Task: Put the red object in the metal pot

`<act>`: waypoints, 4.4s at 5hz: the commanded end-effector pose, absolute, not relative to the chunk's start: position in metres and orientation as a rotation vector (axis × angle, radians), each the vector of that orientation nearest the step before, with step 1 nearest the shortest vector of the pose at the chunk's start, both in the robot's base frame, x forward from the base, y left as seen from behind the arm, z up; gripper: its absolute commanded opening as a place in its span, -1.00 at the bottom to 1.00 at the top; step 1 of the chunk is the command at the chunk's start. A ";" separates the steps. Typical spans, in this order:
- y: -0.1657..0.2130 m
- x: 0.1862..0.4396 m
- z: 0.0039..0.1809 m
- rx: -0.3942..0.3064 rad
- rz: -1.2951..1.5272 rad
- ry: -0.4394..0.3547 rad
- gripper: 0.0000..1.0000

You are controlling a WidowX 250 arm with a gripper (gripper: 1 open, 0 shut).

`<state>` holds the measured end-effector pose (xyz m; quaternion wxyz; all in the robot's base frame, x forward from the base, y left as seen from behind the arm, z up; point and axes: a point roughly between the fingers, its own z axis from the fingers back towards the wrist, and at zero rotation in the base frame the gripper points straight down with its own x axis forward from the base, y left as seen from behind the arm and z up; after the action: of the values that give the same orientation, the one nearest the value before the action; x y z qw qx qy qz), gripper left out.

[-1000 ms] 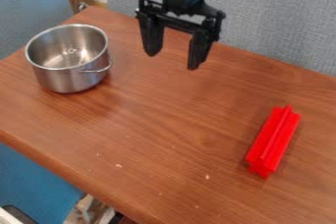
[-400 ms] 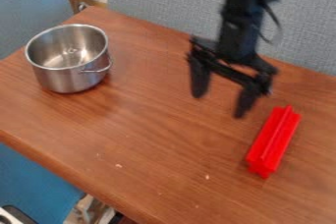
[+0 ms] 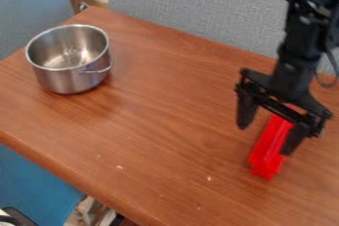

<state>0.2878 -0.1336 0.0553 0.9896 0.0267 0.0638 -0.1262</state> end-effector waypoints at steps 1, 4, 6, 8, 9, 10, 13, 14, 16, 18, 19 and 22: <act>-0.149 0.304 0.060 0.072 -0.267 0.044 1.00; -0.138 0.318 0.039 0.078 -0.253 0.036 -1.00; -0.129 0.311 0.045 0.048 -0.222 -0.011 1.00; -0.134 0.315 0.042 0.049 -0.228 -0.025 1.00; -0.135 0.319 0.039 0.054 -0.230 -0.028 1.00; -0.137 0.322 0.036 0.057 -0.234 -0.032 1.00; -0.150 0.314 0.027 0.049 -0.248 -0.036 1.00; -0.152 0.311 0.024 0.043 -0.251 -0.036 1.00; -0.156 0.299 0.022 0.028 -0.254 -0.038 1.00; -0.158 0.287 0.030 0.019 -0.257 -0.056 1.00; -0.148 0.291 0.035 0.026 -0.244 -0.061 1.00; -0.129 0.288 0.096 0.028 -0.162 -0.181 -1.00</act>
<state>0.2835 -0.1298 0.0811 0.9940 0.0219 -0.0659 -0.0843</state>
